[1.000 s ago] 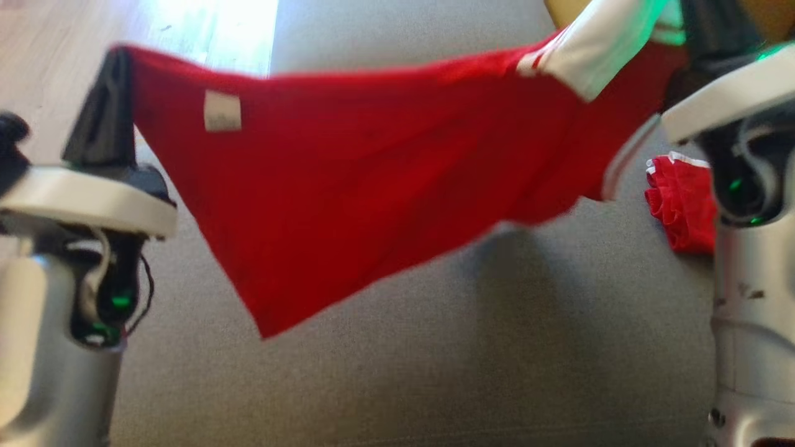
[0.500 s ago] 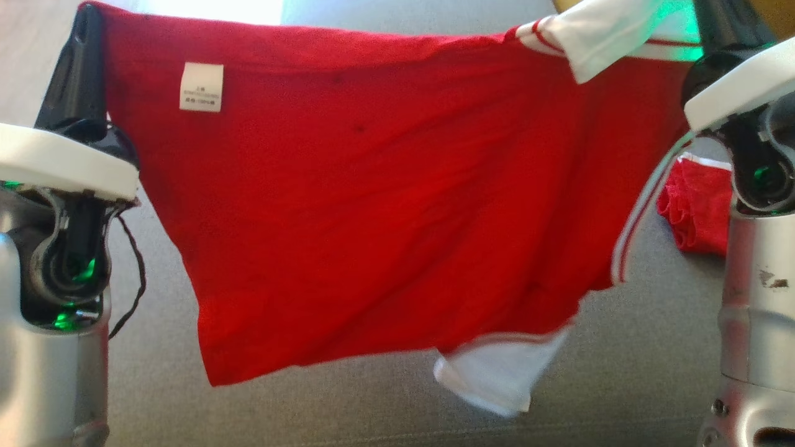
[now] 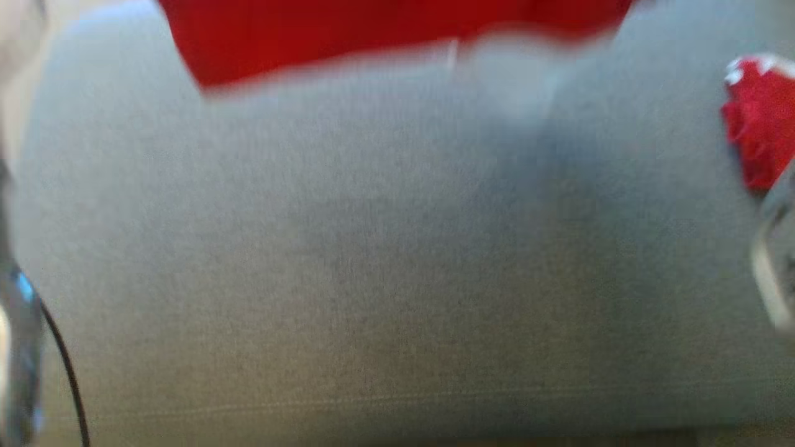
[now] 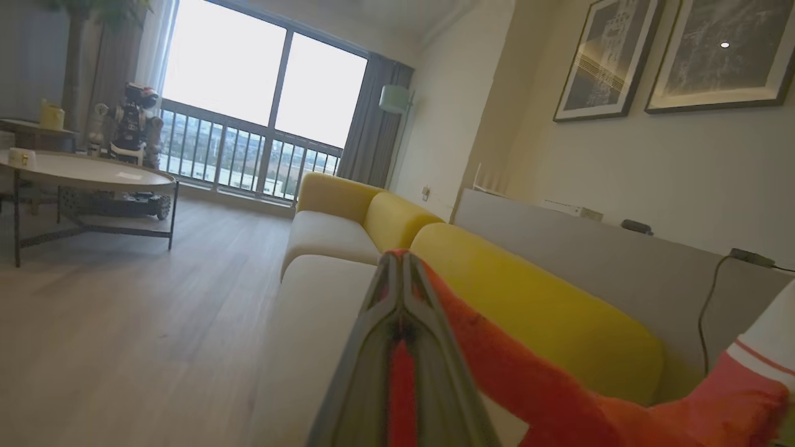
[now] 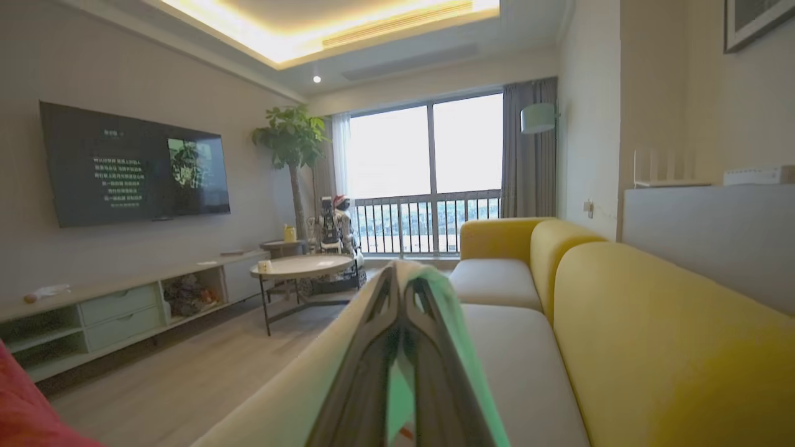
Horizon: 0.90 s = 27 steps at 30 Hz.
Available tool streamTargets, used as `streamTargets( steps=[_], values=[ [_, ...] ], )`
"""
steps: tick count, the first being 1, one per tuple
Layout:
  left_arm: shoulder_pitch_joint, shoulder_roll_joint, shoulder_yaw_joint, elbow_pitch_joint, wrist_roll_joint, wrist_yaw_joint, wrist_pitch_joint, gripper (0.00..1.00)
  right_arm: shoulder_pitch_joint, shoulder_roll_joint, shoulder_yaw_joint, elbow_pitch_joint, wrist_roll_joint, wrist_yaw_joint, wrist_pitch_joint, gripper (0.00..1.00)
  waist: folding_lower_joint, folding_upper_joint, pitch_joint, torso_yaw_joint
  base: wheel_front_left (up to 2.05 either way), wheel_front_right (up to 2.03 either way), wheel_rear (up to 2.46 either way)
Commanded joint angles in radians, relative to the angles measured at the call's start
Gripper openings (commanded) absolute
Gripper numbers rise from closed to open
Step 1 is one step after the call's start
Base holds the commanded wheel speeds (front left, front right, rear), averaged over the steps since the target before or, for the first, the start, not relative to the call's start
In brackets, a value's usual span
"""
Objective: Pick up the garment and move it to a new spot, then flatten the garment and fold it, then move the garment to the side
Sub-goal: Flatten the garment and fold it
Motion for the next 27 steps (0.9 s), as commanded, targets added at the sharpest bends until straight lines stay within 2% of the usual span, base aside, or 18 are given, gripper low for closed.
streamTargets(
  steps=[1, 6, 9, 12, 17, 23, 27],
  values=[
    [-0.092, 0.047, 0.024, 0.007, 0.032, -0.009, -0.031, 0.0, -0.089, 0.015, -0.002, -0.005, -0.011, 0.0, -0.04, 0.0, -0.0003, 0.0, 0.208, 0.019, 0.0, 0.0, 0.0],
    [-0.386, 0.027, 0.001, 0.251, 0.146, -0.032, -0.27, 0.0, -0.366, 0.015, -0.058, 0.199, -0.074, 0.0, -0.312, 0.0, -0.0003, 0.0, 0.327, 0.034, 0.0, 0.0, 0.0],
    [-0.465, 0.016, -0.016, 0.384, 0.18, -0.06, -0.382, 0.0, -0.423, 0.015, -0.042, 0.329, -0.052, 0.0, -0.427, 0.0, -0.0003, 0.0, 0.356, 0.031, 0.0, 0.0, 0.0],
    [-0.49, -0.001, -0.026, 0.485, 0.191, -0.09, -0.478, 0.0, -0.417, 0.015, 0.003, 0.442, -0.005, 0.0, -0.482, 0.0, -0.0003, 0.0, 0.372, 0.029, 0.0, 0.0, 0.0],
    [-0.427, -0.003, -0.115, 0.558, 0.28, -0.159, -0.545, 0.0, -0.319, 0.015, 0.1, 0.549, 0.104, 0.0, -0.534, 0.0, -0.0003, 0.0, 0.365, 0.028, 0.0, 0.0, 0.0],
    [-0.233, 0.008, -0.179, 0.54, 0.356, -0.188, -0.549, 0.0, -0.123, 0.015, 0.237, 0.585, 0.231, 0.0, -0.541, 0.0, -0.0003, 0.0, 0.312, 0.029, 0.0, 0.0, 0.0],
    [-0.075, 0.028, -0.225, 0.529, 0.387, -0.196, -0.549, 0.0, 0.015, 0.015, 0.291, 0.605, 0.285, 0.0, -0.532, 0.0, -0.0003, 0.0, 0.249, 0.029, 0.0, 0.0, 0.0]
  ],
)
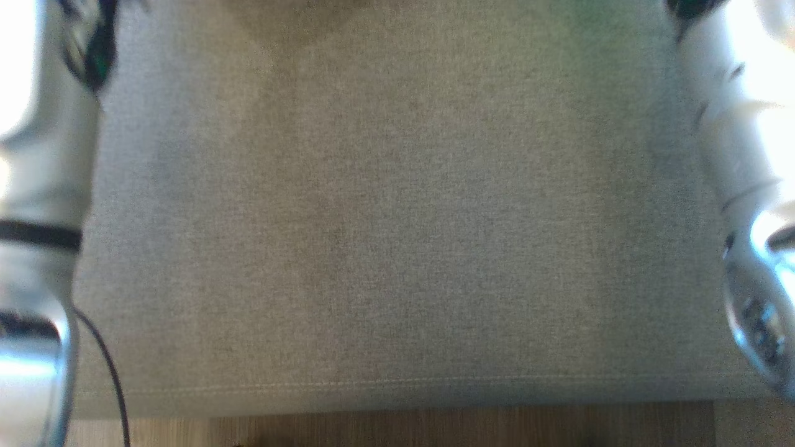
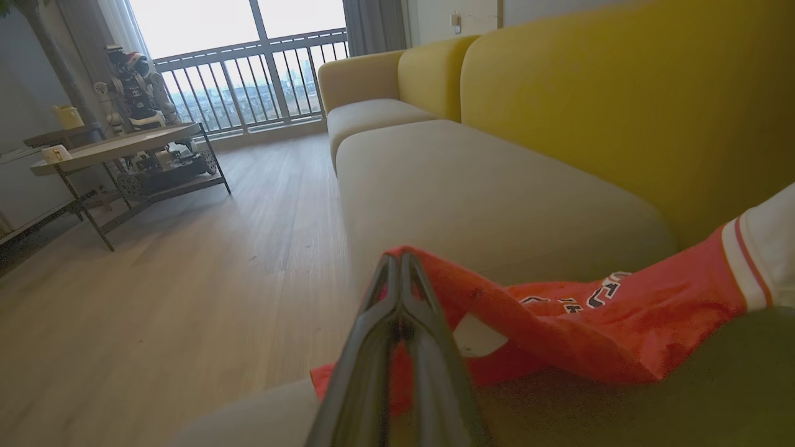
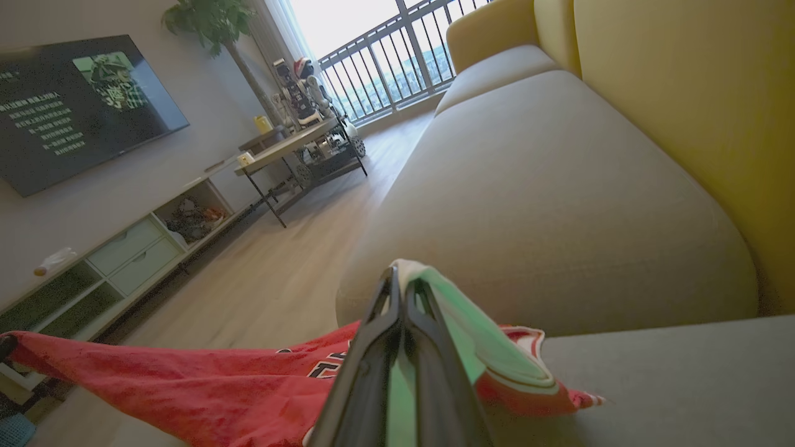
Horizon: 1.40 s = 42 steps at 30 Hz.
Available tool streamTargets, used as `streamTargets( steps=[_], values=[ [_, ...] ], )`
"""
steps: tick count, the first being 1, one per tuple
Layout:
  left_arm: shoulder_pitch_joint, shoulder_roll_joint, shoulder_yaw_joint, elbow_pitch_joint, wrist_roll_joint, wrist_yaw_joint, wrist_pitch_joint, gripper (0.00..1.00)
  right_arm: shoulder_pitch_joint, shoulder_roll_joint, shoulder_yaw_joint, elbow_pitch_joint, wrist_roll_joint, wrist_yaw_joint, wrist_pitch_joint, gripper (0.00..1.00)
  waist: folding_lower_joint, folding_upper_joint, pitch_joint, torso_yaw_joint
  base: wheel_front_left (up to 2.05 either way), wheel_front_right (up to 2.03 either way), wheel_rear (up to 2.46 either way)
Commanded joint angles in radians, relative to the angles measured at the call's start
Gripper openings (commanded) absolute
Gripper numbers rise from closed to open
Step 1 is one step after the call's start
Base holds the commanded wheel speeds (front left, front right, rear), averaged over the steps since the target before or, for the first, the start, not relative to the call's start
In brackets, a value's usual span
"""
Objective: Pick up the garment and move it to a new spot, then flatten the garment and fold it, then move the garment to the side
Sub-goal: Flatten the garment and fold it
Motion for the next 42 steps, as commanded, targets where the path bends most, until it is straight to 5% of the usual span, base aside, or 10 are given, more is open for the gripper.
streamTargets(
  steps=[1, 13, 24, 32, 42],
  values=[
    [0.048, 0.069, -0.004, -0.032, 0.016, -0.004, -0.005, 0.0, 0.055, 0.021, 0.027, -0.018, 0.02, 0.0, 0.006, 0.0, 0.0001, 0.0, -0.062, -0.001, 0.0, 0.0, 0.0],
    [0.373, 0.139, -0.208, -0.011, 0.036, -0.006, -0.005, 0.0, 0.396, -0.037, 0.039, 0.086, 0.115, 0.0, 0.122, 0.0, 0.0001, 0.0, -0.272, -0.014, 0.0, 0.0, 0.0],
    [0.539, 0.184, -0.219, -0.01, 0.054, 0.023, -0.005, 0.0, 0.599, -0.055, 0.074, 0.082, 0.173, 0.0, 0.267, 0.0, 0.0001, 0.0, -0.408, -0.036, 0.0, 0.0, 0.0],
    [0.671, 0.204, -0.211, -0.088, 0.063, 0.063, -0.005, 0.0, 0.695, -0.108, 0.163, 0.017, 0.192, 0.0, 0.54, 0.0, 0.0001, 0.0, -0.469, -0.037, 0.0, 0.0, 0.0],
    [0.811, 0.219, -0.221, -0.144, 0.069, 0.09, -0.005, 0.0, 0.779, -0.179, 0.13, -0.084, 0.28, 0.0, 0.827, 0.0, 0.0001, 0.0, -0.543, -0.015, 0.0, 0.0, 0.0]
  ],
)
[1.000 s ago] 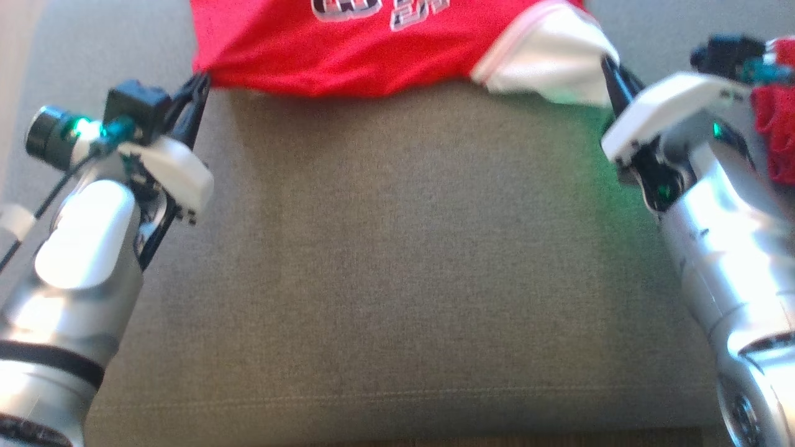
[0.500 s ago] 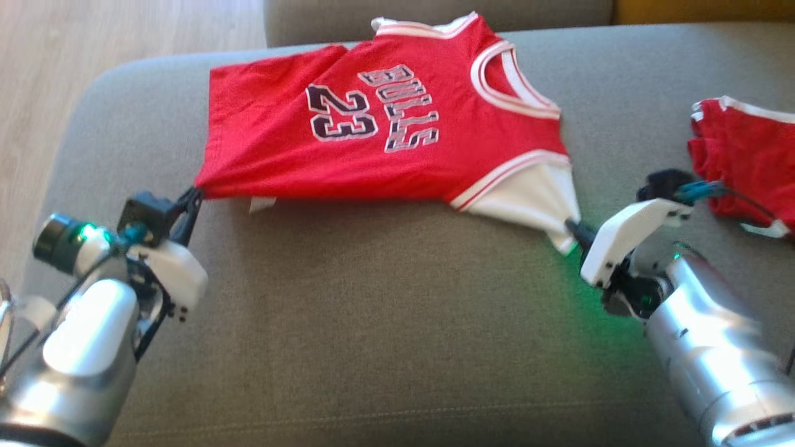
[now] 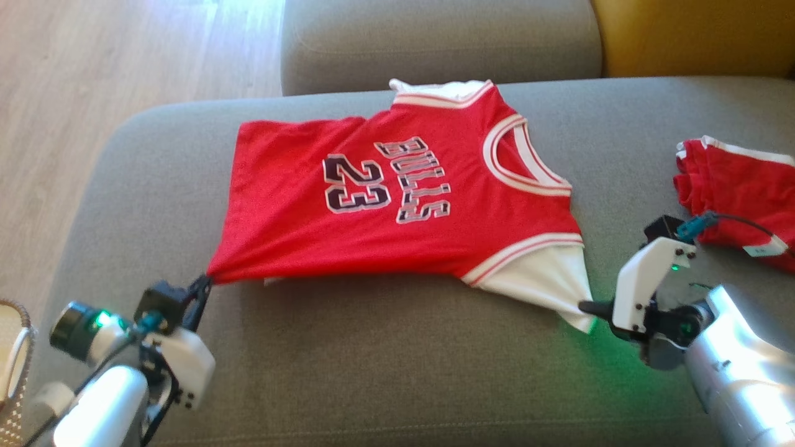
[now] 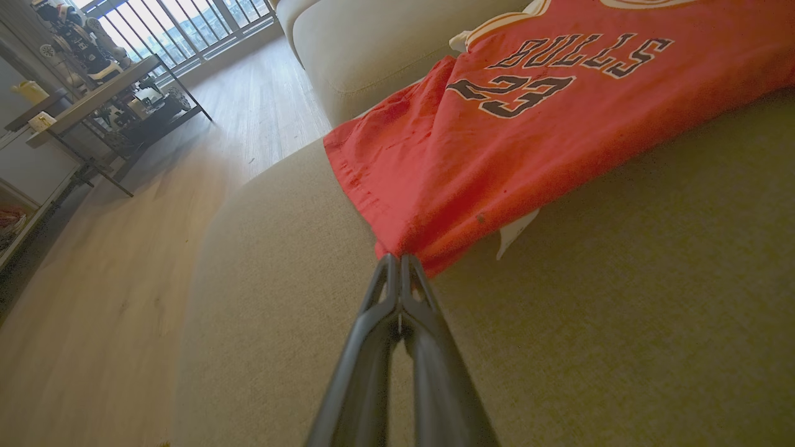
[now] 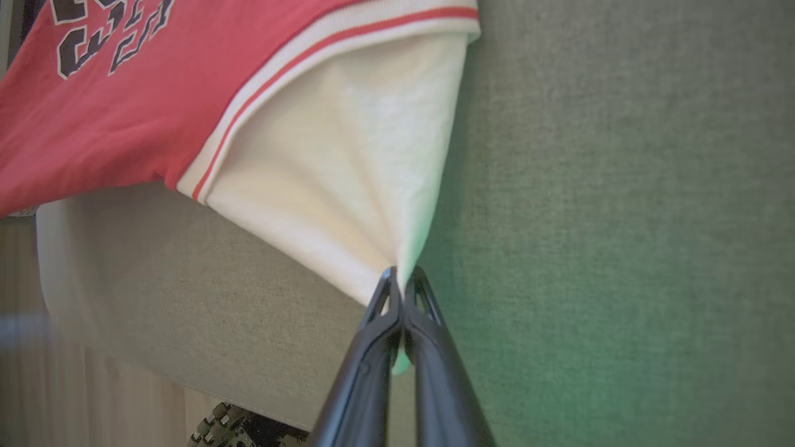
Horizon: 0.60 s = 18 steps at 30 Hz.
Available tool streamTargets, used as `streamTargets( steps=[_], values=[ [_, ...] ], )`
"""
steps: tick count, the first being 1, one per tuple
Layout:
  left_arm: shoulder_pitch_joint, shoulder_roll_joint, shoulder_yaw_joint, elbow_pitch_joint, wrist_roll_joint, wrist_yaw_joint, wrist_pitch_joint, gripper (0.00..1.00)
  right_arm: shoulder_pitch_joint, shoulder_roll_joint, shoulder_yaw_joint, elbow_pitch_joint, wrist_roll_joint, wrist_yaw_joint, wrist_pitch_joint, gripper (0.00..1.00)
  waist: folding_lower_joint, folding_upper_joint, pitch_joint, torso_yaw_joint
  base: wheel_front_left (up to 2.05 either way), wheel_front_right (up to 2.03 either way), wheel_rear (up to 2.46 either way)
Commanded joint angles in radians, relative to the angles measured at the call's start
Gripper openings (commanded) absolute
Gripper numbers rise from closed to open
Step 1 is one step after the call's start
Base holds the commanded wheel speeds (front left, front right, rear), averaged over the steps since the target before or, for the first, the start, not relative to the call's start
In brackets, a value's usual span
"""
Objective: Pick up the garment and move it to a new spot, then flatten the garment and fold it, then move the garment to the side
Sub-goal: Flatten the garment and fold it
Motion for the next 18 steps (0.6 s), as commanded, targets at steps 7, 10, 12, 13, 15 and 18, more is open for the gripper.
streamTargets(
  steps=[7, 10, 12, 13, 15, 18],
  values=[
    [0.021, 0.061, 0.007, -0.054, 0.001, -0.019, 0.003, 0.0, 0.043, -0.058, -0.025, -0.101, -0.006, 0.0, 0.081, 0.0, 0.0001, -0.0001, -0.031, 0.017, 0.0, 0.0, 0.0],
    [0.052, 0.076, -0.008, -0.081, -0.006, -0.034, 0.006, 0.0, 0.082, -0.075, -0.046, -0.154, -0.01, 0.0, 0.126, 0.0, 0.0001, -0.0001, -0.04, 0.021, 0.0, 0.0, 0.0],
    [0.077, 0.091, -0.014, -0.098, -0.013, -0.04, 0.009, 0.0, 0.113, -0.085, -0.063, -0.201, -0.013, 0.0, 0.157, 0.0, 0.0001, -0.0001, -0.045, 0.021, 0.0, 0.0, 0.0],
    [0.089, 0.099, -0.016, -0.108, -0.018, -0.042, 0.01, 0.0, 0.13, -0.091, -0.074, -0.226, -0.015, 0.0, 0.17, 0.0, 0.0001, -0.0001, -0.048, 0.022, 0.0, 0.0, 0.0],
    [0.114, 0.114, -0.02, -0.136, -0.025, -0.045, 0.019, 0.0, 0.167, -0.102, -0.097, -0.284, -0.02, 0.0, 0.2, 0.0, 0.0001, -0.0001, -0.054, 0.024, 0.0, 0.0, 0.0],
    [0.155, 0.143, -0.022, -0.185, -0.038, -0.047, 0.028, 0.0, 0.235, -0.117, -0.13, -0.39, -0.026, 0.0, 0.26, 0.0, 0.0001, -0.0001, -0.06, 0.027, 0.0, 0.0, 0.0]
  ],
)
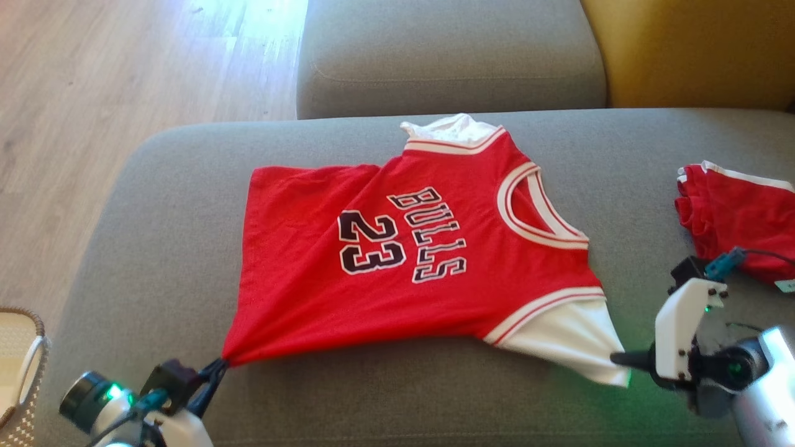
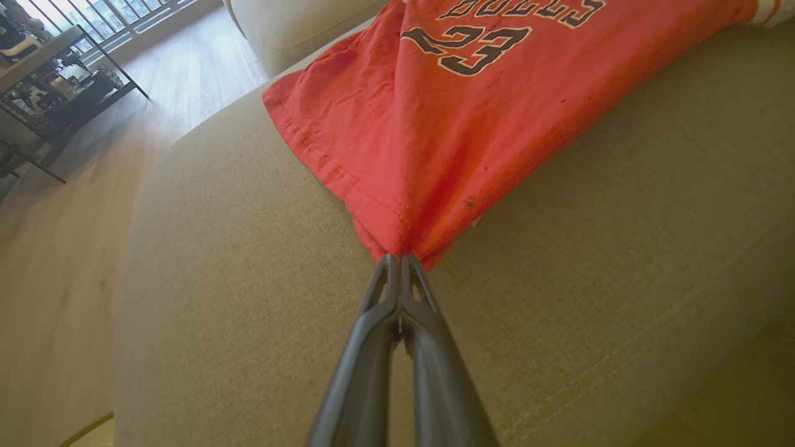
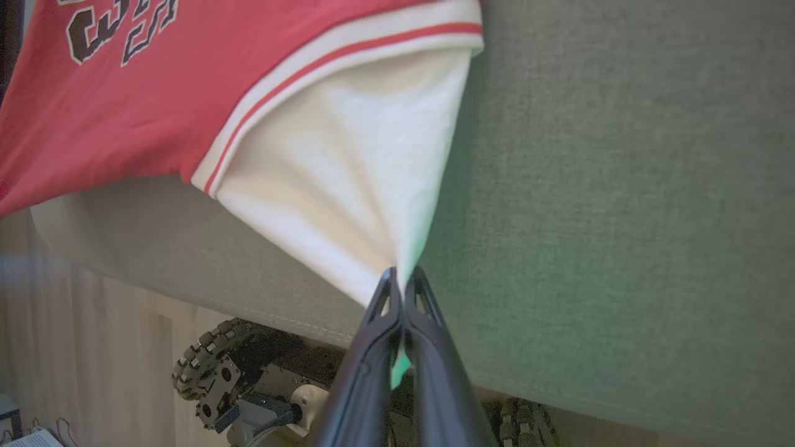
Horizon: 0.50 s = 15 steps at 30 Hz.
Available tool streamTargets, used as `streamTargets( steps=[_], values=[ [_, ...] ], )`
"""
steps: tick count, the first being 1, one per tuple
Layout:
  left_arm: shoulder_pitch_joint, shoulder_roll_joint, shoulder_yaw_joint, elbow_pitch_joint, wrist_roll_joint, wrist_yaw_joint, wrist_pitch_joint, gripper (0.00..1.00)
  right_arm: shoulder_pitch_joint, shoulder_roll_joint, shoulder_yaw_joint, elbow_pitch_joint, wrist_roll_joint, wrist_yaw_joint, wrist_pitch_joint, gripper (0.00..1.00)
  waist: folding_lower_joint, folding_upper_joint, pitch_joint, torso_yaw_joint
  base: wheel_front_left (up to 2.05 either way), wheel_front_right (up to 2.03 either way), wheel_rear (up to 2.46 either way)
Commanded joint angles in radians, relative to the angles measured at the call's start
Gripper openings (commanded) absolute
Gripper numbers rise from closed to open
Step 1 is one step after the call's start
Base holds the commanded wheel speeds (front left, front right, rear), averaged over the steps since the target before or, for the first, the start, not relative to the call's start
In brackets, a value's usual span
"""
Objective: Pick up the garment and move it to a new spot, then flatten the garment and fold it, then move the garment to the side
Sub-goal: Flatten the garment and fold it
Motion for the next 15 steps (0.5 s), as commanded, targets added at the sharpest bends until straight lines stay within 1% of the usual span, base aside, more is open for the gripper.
streamTargets(
  steps=[1, 5, 8, 12, 15],
  values=[
    [-0.029, 0.058, 0.044, -0.042, -0.016, -0.003, 0.004, 0.0, 0.011, -0.033, -0.007, -0.079, -0.009, 0.0, 0.031, 0.0, 0.0001, -0.0001, -0.003, 0.002, 0.0, 0.0, 0.0],
    [0.024, 0.096, 0.044, -0.123, -0.039, -0.004, 0.032, 0.0, 0.12, -0.049, -0.078, -0.237, -0.012, 0.0, 0.139, 0.0, 0.0001, -0.0001, -0.01, 0.006, 0.0, 0.0, 0.0],
    [0.066, 0.128, 0.037, -0.186, -0.052, -0.007, 0.059, 0.0, 0.199, -0.045, -0.152, -0.352, -0.025, 0.0, 0.219, 0.0, 0.0001, -0.0001, -0.013, 0.009, 0.0, 0.0, 0.0],
    [0.105, 0.165, 0.026, -0.261, -0.064, -0.01, 0.099, 0.0, 0.294, -0.017, -0.249, -0.496, -0.059, 0.0, 0.326, 0.0, 0.0001, -0.0001, -0.011, 0.015, 0.0, 0.0, 0.0],
    [0.119, 0.181, 0.027, -0.303, -0.074, -0.006, 0.121, 0.0, 0.335, 0.025, -0.314, -0.593, -0.09, 0.0, 0.383, 0.0, 0.0001, -0.0001, -0.007, 0.016, 0.0, 0.0, 0.0]
  ],
)
